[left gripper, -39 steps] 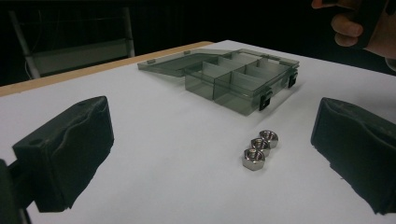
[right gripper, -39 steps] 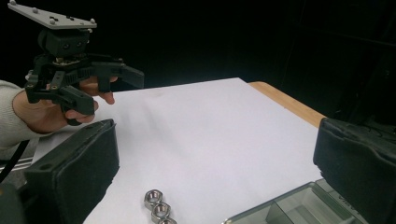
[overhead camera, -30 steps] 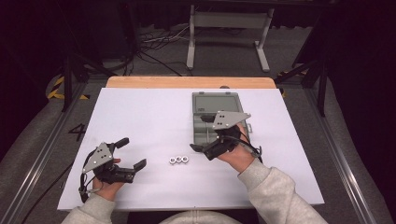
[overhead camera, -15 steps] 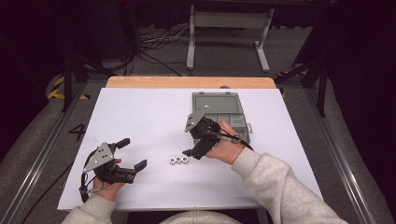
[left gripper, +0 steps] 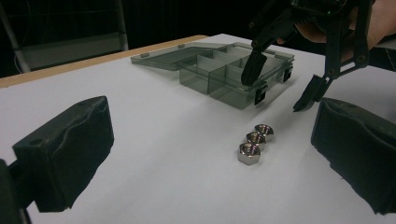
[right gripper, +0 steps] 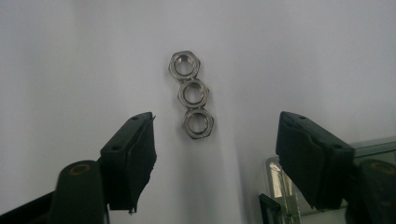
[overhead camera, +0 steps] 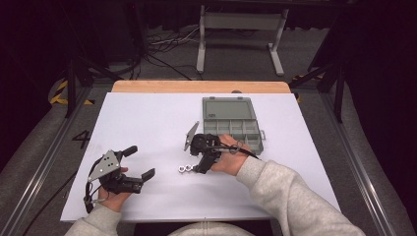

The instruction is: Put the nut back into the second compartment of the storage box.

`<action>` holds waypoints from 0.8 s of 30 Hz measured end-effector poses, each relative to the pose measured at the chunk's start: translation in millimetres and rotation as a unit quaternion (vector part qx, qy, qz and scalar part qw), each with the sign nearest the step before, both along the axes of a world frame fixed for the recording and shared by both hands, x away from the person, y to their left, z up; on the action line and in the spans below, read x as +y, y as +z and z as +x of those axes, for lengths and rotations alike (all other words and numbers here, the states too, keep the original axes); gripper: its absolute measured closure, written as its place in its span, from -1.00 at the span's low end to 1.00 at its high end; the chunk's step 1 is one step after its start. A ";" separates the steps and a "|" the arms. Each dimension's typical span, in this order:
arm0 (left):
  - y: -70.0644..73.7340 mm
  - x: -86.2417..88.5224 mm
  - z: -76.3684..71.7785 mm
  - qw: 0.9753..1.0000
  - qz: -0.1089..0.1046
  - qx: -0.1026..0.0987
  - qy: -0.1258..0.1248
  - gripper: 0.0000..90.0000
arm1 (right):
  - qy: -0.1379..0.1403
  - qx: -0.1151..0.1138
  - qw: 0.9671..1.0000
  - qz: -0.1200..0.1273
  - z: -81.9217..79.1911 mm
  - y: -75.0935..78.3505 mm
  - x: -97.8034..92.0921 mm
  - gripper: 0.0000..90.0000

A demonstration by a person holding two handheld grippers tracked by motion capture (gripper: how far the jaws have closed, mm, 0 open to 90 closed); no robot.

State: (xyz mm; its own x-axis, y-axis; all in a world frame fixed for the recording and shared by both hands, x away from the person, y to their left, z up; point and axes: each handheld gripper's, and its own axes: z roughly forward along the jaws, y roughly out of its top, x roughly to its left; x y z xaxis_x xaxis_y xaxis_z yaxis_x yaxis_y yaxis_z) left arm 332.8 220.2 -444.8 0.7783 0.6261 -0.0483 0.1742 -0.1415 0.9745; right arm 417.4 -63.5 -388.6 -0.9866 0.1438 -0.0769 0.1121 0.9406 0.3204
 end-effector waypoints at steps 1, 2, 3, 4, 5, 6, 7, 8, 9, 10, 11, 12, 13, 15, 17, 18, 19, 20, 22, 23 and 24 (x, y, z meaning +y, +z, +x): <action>0.0 0.0 0.0 1.000 0.000 0.000 0.000 -1.00 | 0.000 0.005 1.000 -0.005 0.3 -1.7 1.1 -0.28; 0.1 0.1 -0.1 1.000 0.000 0.000 0.000 -1.00 | 0.001 0.009 1.000 -0.010 0.1 -3.8 2.8 -0.23; 0.1 0.1 -0.1 1.000 0.000 0.000 0.000 -1.00 | 0.005 0.012 1.000 -0.017 0.4 -6.0 4.5 -0.17; 0.1 0.1 -0.2 1.000 -0.001 0.001 0.001 -1.00 | 0.005 0.012 1.000 -0.017 0.4 -6.0 4.5 -0.17; 0.1 0.2 -0.2 1.000 -0.001 0.001 0.001 -1.00 | 0.004 0.014 1.000 -0.018 0.3 -7.9 5.8 -0.15; 0.1 0.4 -0.1 1.000 -0.001 0.001 0.001 -1.00 | 0.008 0.018 1.000 -0.023 1.0 -9.0 6.8 -0.12; -0.1 0.1 0.0 1.000 -0.003 0.000 0.002 -1.00 | 0.006 0.018 0.999 -0.026 1.1 -10.7 8.1 -0.10; 0.0 0.2 -0.1 1.000 -0.002 0.000 0.002 -1.00 | 0.008 0.021 0.999 -0.031 2.1 -13.1 9.5 -0.07; 0.1 0.2 -0.2 1.000 -0.001 0.000 0.002 -1.00 | 0.007 0.022 0.999 -0.034 2.6 -14.9 10.4 -0.05; 0.1 0.1 -0.3 1.000 -0.001 0.000 0.002 -1.00 | 0.004 0.022 0.999 -0.035 2.8 -17.3 11.3 -0.03; 0.0 0.1 -0.3 1.000 -0.001 0.000 0.001 -1.00 | 0.008 0.022 0.999 -0.042 4.0 -18.5 11.9 0.00; 0.0 0.1 -0.3 1.000 -0.001 0.000 0.001 -1.00 | 0.007 0.023 0.999 -0.044 4.5 -20.4 12.6 0.03; 0.0 0.0 -0.3 1.000 -0.002 0.000 0.001 -1.00 | 0.007 0.024 0.998 -0.049 5.6 -22.5 13.2 0.08; -0.1 0.1 -0.1 1.000 -0.001 -0.001 0.000 -1.00 | 0.007 0.026 0.998 -0.049 6.8 -24.9 13.8 0.14; 0.0 0.2 0.0 1.000 0.000 -0.001 0.000 -1.00 | 0.004 0.027 0.998 -0.048 7.0 -26.3 14.2 0.18; -0.1 0.1 0.1 1.000 0.000 -0.001 0.000 -1.00 | 0.006 0.029 0.998 -0.050 7.6 -27.8 14.6 0.22; -0.2 -0.1 0.1 1.000 -0.001 -0.002 0.001 -1.00 | -0.001 0.032 0.998 -0.053 7.1 -29.1 14.9 0.25; -0.3 -0.1 0.1 1.000 -0.001 -0.002 0.001 -1.00 | -0.001 0.032 0.998 -0.057 7.5 -29.8 15.4 0.26; -0.2 0.0 0.3 1.000 0.001 -0.001 -0.001 -1.00 | 0.003 0.034 0.998 -0.054 9.1 -32.0 16.5 0.29; -0.2 0.0 0.3 1.000 0.001 -0.001 -0.001 -1.00 | 0.003 0.035 0.998 -0.055 9.1 -32.8 17.4 0.32; -0.4 -0.4 0.3 1.000 -0.001 -0.002 0.001 -1.00 | -0.002 0.038 0.998 -0.058 8.5 -32.9 17.9 0.34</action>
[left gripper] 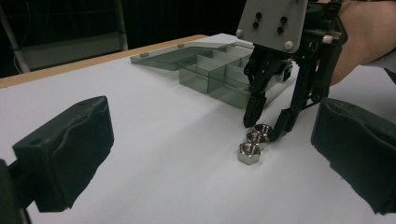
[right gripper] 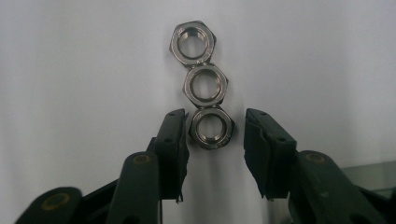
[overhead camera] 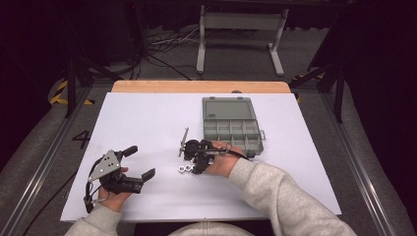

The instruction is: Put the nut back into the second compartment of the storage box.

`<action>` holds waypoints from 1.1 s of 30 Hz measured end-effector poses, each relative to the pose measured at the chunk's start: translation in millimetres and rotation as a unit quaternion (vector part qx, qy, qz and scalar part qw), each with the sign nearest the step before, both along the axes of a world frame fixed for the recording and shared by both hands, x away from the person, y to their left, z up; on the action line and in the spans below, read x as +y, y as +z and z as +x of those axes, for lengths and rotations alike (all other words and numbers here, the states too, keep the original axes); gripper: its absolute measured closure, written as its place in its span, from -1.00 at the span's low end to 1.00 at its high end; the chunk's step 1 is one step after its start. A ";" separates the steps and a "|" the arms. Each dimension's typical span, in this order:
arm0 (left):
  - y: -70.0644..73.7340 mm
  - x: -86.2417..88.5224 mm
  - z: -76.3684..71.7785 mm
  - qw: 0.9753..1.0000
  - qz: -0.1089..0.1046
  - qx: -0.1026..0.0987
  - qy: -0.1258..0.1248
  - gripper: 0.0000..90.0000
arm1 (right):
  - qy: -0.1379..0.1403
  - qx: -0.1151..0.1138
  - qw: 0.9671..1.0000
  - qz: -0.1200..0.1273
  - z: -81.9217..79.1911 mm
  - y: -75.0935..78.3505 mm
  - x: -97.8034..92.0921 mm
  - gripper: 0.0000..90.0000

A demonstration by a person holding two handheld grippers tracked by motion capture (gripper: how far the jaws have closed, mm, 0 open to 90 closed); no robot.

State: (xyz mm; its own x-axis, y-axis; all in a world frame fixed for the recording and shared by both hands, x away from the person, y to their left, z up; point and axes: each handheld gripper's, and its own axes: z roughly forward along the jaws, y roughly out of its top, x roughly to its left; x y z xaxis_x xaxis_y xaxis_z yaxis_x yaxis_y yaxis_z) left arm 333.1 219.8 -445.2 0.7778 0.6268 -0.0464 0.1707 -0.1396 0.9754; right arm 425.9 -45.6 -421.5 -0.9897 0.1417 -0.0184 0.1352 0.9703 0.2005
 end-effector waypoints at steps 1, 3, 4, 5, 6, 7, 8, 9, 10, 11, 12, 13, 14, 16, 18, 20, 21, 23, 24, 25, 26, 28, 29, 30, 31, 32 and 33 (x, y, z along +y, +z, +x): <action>-0.1 0.0 0.2 1.000 0.001 -0.001 0.000 -1.00 | 0.001 0.001 1.000 0.001 0.3 -0.8 0.8 0.38; -0.1 0.0 0.1 1.000 0.002 -0.001 0.001 -1.00 | 0.006 0.001 1.000 0.002 0.5 -2.0 1.9 0.48; 0.0 0.1 0.0 1.000 0.001 -0.001 0.003 -1.00 | 0.008 -0.001 1.000 -0.001 -0.1 -1.4 2.4 0.50; 0.1 0.3 -0.3 1.000 0.000 0.000 0.004 -1.00 | 0.006 -0.004 1.000 -0.003 -0.8 -1.2 2.7 0.51; 0.3 0.9 -0.4 1.000 0.000 0.001 0.003 -1.00 | 0.001 -0.004 1.000 -0.010 -2.2 -0.3 2.7 0.55; 0.3 1.2 -0.4 1.000 0.001 0.001 0.003 -1.00 | 0.003 -0.008 1.000 -0.009 -2.3 0.0 2.0 0.55; 0.4 1.7 -0.1 1.000 0.002 0.000 0.002 -1.00 | 0.006 -0.010 1.000 -0.005 -1.5 0.0 1.4 0.55; 0.4 1.8 -0.2 1.000 0.002 0.000 0.002 -1.00 | 0.003 -0.009 1.000 -0.005 -2.0 1.3 0.4 0.55; 0.4 1.8 -0.2 1.000 0.002 0.000 0.002 -1.00 | 0.003 -0.009 1.000 -0.005 -2.0 1.3 0.4 0.55; 0.4 1.7 -0.2 1.000 0.002 0.000 0.002 -1.00 | -0.002 -0.007 1.000 -0.006 -3.0 4.0 -0.9 0.55; 0.4 1.5 -0.3 1.000 0.001 0.000 0.002 -1.00 | 0.000 -0.010 1.000 0.002 -3.1 6.4 -2.5 0.55; 0.3 1.4 -0.3 1.000 0.002 0.000 0.002 -1.00 | -0.003 -0.008 1.000 0.001 -4.5 10.1 -3.7 0.55; 0.2 1.2 -0.4 1.000 0.001 0.002 0.003 -1.00 | -0.001 -0.010 1.000 0.003 -5.2 14.4 -5.3 0.55; 0.0 0.7 -0.1 1.000 0.000 0.002 0.003 -1.00 | -0.001 -0.012 1.000 0.011 -6.5 21.5 -7.9 0.55; -0.2 0.5 0.1 1.000 0.001 0.000 0.003 -1.00 | -0.002 -0.016 1.000 0.019 -7.1 31.4 -10.5 0.55; -0.3 0.0 0.3 1.000 0.001 -0.001 0.002 -1.00 | -0.005 -0.017 1.000 0.022 -6.7 38.1 -12.1 0.55; -0.3 -0.2 0.2 1.000 0.000 0.000 0.003 -1.00 | -0.008 -0.021 0.999 0.026 -6.2 41.9 -13.2 0.55; -0.4 0.0 0.3 1.000 0.000 0.000 0.003 -1.00 | -0.010 -0.024 0.999 0.032 -3.3 51.5 -15.9 0.55; -0.3 0.2 0.3 1.000 0.001 0.001 0.003 -1.00 | -0.012 -0.025 0.999 0.034 -2.3 54.7 -16.8 0.55; -0.3 0.5 0.3 1.000 0.002 0.002 0.002 -1.00 | -0.015 -0.028 0.999 0.038 -0.8 58.6 -18.0 0.55; -0.2 0.7 0.4 1.000 0.002 0.002 0.002 -1.00 | -0.013 -0.031 0.999 0.040 1.3 62.5 -19.3 0.55; -0.1 1.1 0.5 1.000 0.003 0.002 0.001 -1.00 | -0.020 -0.035 0.998 0.045 5.6 71.8 -21.8 0.55; -0.1 1.1 0.5 1.000 0.003 0.002 0.001 -1.00 | -0.023 -0.035 0.998 0.047 7.3 75.2 -22.6 0.55; -0.2 1.0 0.5 1.000 0.002 0.002 0.002 -1.00 | -0.026 -0.038 0.998 0.047 8.6 77.7 -23.3 0.55; -0.2 1.2 0.4 1.000 0.002 0.002 0.001 -1.00 | -0.028 -0.039 0.998 0.048 10.6 81.6 -24.3 0.55; -0.2 1.2 0.4 1.000 0.002 0.002 0.001 -1.00 | -0.028 -0.039 0.998 0.048 10.6 81.6 -24.3 0.55; -0.3 1.1 0.4 1.000 0.001 0.002 0.002 -1.00 | -0.030 -0.040 0.998 0.050 13.2 85.4 -25.6 0.55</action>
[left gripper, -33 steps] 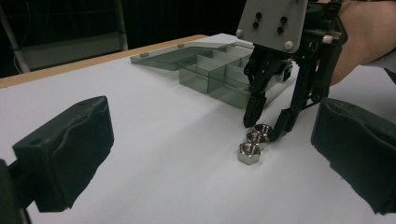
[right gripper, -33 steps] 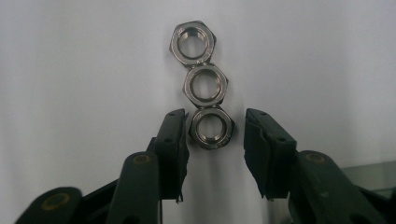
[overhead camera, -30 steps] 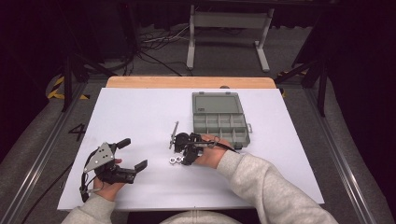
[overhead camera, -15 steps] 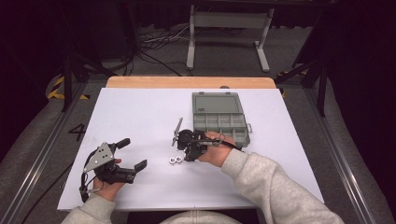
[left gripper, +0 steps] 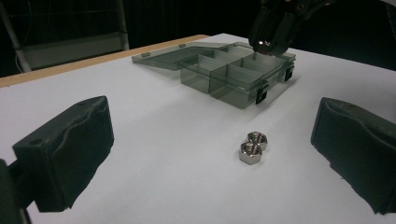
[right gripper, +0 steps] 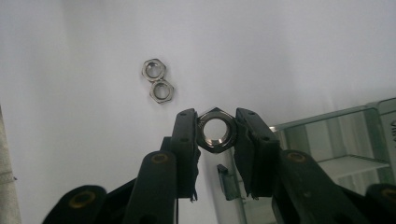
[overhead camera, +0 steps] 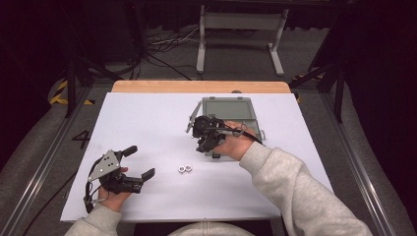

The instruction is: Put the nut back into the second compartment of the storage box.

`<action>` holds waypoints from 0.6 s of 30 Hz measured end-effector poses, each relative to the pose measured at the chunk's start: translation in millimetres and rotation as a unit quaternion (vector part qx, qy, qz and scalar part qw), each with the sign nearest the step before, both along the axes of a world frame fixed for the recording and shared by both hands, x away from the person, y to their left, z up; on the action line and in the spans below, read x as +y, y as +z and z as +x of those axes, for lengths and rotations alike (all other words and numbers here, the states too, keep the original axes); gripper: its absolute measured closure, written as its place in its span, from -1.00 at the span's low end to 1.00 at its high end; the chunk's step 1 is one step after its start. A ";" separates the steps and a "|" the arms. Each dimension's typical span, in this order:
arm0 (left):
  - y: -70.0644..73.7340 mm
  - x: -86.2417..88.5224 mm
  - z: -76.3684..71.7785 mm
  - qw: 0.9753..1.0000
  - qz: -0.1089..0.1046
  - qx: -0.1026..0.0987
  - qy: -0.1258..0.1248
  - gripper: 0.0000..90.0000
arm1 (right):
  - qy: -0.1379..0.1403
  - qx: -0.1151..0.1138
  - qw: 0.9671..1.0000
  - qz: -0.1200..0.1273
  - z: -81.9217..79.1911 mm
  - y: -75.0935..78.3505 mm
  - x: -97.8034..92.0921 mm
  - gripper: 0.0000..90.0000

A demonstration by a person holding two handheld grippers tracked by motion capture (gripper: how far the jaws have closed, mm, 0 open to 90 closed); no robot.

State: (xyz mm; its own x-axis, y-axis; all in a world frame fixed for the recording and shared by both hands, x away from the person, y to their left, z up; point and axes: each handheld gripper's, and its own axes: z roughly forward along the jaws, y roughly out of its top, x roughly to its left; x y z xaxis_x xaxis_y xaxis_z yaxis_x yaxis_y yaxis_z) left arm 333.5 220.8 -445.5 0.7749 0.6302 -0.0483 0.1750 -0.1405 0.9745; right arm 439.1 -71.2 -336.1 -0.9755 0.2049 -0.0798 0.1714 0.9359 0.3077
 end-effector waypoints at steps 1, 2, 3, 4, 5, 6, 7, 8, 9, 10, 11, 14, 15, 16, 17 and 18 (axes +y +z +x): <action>0.1 0.0 -0.2 1.000 0.000 0.002 0.000 -1.00 | -0.004 -0.003 1.000 0.000 1.7 2.3 -0.8 0.55; -0.1 0.0 -0.1 1.000 -0.001 0.001 0.001 -1.00 | -0.004 -0.002 1.000 0.000 3.7 4.3 -1.9 0.55; -0.2 -0.2 -0.1 1.000 -0.002 0.000 0.001 -1.00 | -0.006 -0.003 1.000 0.000 6.5 6.3 -3.3 0.55; -0.2 -0.1 0.0 1.000 -0.002 0.000 0.002 -1.00 | -0.008 -0.005 1.000 -0.003 8.7 7.9 -4.5 0.55; -0.2 -0.1 0.0 1.000 -0.002 0.000 0.002 -1.00 | -0.012 -0.007 1.000 -0.003 10.9 8.9 -5.7 0.55; -0.2 -0.1 0.0 1.000 -0.002 0.000 0.001 -1.00 | -0.015 -0.006 1.000 -0.004 13.2 9.8 -7.2 0.55; -0.2 -0.1 0.0 1.000 -0.002 0.000 0.002 -1.00 | -0.019 -0.006 1.000 -0.004 15.7 10.4 -8.8 0.55; -0.3 -0.2 0.0 1.000 -0.004 -0.001 0.002 -1.00 | -0.021 -0.008 1.000 -0.004 18.7 10.9 -10.6 0.55; -0.3 -0.1 0.0 1.000 -0.004 0.000 0.002 -1.00 | -0.027 -0.008 1.000 -0.007 21.2 11.6 -12.7 0.55; -0.2 -0.2 -0.1 1.000 -0.004 -0.001 0.003 -1.00 | -0.032 -0.009 0.999 -0.008 24.5 12.1 -15.3 0.55; -0.2 -0.1 -0.1 1.000 -0.004 -0.001 0.003 -1.00 | -0.036 -0.010 0.999 -0.007 27.2 12.3 -17.3 0.55; -0.3 -0.1 0.0 1.000 -0.004 0.000 0.003 -1.00 | -0.050 -0.011 0.999 -0.006 35.0 12.8 -24.2 0.55; -0.3 -0.2 0.0 1.000 -0.004 0.000 0.003 -1.00 | -0.055 -0.013 0.998 -0.005 37.5 12.6 -26.4 0.55; -0.3 -0.2 0.0 1.000 -0.004 0.000 0.003 -1.00 | -0.060 -0.014 0.998 -0.006 40.3 12.3 -28.8 0.55; -0.3 -0.2 0.0 1.000 -0.004 0.000 0.003 -1.00 | -0.060 -0.014 0.998 -0.006 40.3 12.3 -28.8 0.55; -0.3 -0.3 -0.1 1.000 -0.004 0.000 0.003 -1.00 | -0.067 -0.016 0.998 -0.007 44.4 11.7 -32.5 0.55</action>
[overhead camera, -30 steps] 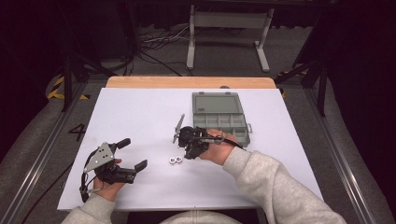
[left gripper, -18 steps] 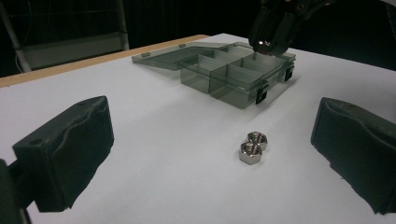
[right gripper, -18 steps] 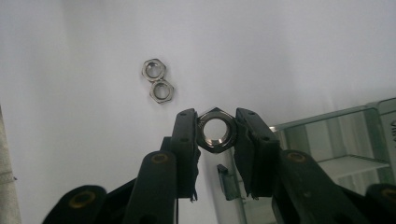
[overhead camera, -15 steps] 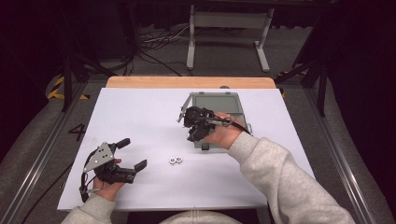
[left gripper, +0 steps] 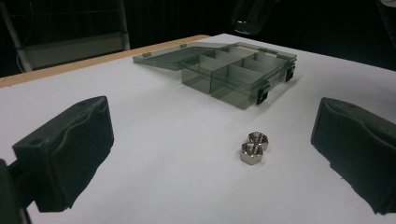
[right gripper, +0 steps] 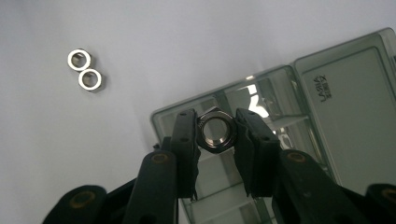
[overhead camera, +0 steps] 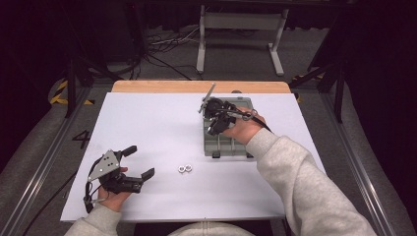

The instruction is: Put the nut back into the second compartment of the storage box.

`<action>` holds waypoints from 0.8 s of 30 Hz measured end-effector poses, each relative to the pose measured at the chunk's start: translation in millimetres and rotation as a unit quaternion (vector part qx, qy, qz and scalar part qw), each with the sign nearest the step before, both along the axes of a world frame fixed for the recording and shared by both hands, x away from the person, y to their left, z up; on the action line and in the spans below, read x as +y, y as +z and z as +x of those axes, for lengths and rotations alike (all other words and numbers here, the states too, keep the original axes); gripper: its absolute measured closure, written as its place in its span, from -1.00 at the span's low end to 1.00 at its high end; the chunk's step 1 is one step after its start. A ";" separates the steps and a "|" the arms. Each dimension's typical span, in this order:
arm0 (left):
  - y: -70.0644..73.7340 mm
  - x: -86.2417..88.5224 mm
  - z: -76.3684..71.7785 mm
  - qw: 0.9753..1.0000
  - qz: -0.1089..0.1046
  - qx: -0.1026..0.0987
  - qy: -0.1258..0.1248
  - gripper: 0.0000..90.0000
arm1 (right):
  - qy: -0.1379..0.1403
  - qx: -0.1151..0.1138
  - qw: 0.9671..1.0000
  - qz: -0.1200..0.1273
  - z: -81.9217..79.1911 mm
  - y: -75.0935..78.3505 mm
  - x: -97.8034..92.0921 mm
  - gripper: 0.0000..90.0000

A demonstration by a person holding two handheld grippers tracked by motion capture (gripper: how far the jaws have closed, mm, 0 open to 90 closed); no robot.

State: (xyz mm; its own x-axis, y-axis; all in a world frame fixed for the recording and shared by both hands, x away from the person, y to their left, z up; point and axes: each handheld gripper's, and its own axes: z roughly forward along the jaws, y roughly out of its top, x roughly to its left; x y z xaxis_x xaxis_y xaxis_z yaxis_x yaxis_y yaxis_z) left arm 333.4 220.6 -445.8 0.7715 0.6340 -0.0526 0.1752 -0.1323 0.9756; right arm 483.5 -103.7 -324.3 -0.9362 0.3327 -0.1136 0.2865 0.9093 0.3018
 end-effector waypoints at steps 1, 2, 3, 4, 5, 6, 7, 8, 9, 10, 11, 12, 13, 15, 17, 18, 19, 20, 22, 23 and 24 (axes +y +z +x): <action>0.0 0.0 0.0 1.000 0.000 0.000 0.000 -1.00 | -0.005 0.000 1.000 0.000 2.6 -0.5 -2.5 0.55; 0.0 0.0 0.0 1.000 0.000 0.000 0.000 -1.00 | -0.012 -0.001 1.000 0.000 5.7 -1.3 -5.3 0.55; 0.0 0.0 0.0 1.000 0.000 0.000 0.000 -1.00 | -0.017 -0.002 1.000 0.000 8.2 -2.0 -7.6 0.55; 0.0 0.1 0.1 1.000 0.000 0.000 0.000 -1.00 | -0.021 -0.002 1.000 0.000 10.6 -2.7 -9.9 0.55; 0.0 0.2 0.1 1.000 0.000 0.000 0.000 -1.00 | -0.026 -0.002 1.000 0.000 12.8 -3.3 -11.9 0.55; 0.0 0.2 0.2 1.000 0.000 0.000 0.000 -1.00 | -0.030 -0.002 1.000 0.000 14.7 -3.9 -13.8 0.55; -0.1 0.2 0.2 1.000 0.000 0.001 0.000 -1.00 | -0.034 -0.002 0.999 0.000 16.8 -4.4 -15.7 0.55; -0.1 0.3 0.3 1.000 -0.001 0.001 0.000 -1.00 | -0.038 -0.001 0.999 0.000 18.9 -5.0 -17.6 0.55; -0.1 0.3 0.3 1.000 -0.001 0.001 0.000 -1.00 | -0.042 -0.002 0.999 0.000 20.9 -5.8 -19.4 0.55; -0.1 0.3 0.3 1.000 0.000 0.001 0.000 -1.00 | -0.047 -0.002 0.999 -0.001 22.6 -6.8 -20.9 0.55; 0.0 0.5 0.3 1.000 0.001 0.001 0.000 -1.00 | -0.050 -0.003 0.999 -0.004 24.6 -8.3 -22.4 0.55; 0.0 0.5 0.3 1.000 0.000 0.001 -0.001 -1.00 | -0.056 -0.002 0.998 -0.003 26.1 -10.4 -23.7 0.55; 0.0 0.5 0.3 1.000 0.000 0.001 -0.001 -1.00 | -0.057 0.000 0.998 -0.003 27.9 -12.3 -25.3 0.55; 0.0 0.6 0.4 1.000 0.000 0.002 -0.001 -1.00 | -0.064 0.000 0.998 -0.007 30.3 -16.3 -27.7 0.55; -0.1 0.5 0.5 1.000 0.000 0.002 -0.001 -1.00 | -0.068 0.005 0.998 -0.008 32.8 -21.2 -30.2 0.55; -0.1 0.5 0.7 1.000 0.001 0.001 -0.001 -1.00 | -0.071 0.009 0.997 -0.011 34.8 -25.0 -31.8 0.55; -0.1 0.5 0.8 1.000 0.001 0.001 -0.002 -1.00 | -0.073 0.009 0.997 -0.010 36.0 -28.2 -32.7 0.55; -0.1 0.4 0.7 1.000 0.002 0.001 -0.002 -1.00 | -0.074 0.013 0.997 -0.012 37.6 -30.9 -33.5 0.55; -0.1 0.4 0.7 1.000 0.002 0.001 -0.001 -1.00 | -0.078 0.017 0.997 -0.015 40.5 -36.6 -34.5 0.55; -0.1 0.5 0.8 1.000 0.002 0.001 -0.001 -1.00 | -0.080 0.019 0.996 -0.017 41.9 -38.9 -34.9 0.55; -0.1 0.5 0.8 1.000 0.002 0.001 -0.001 -1.00 | -0.084 0.020 0.996 -0.017 43.4 -41.8 -35.2 0.55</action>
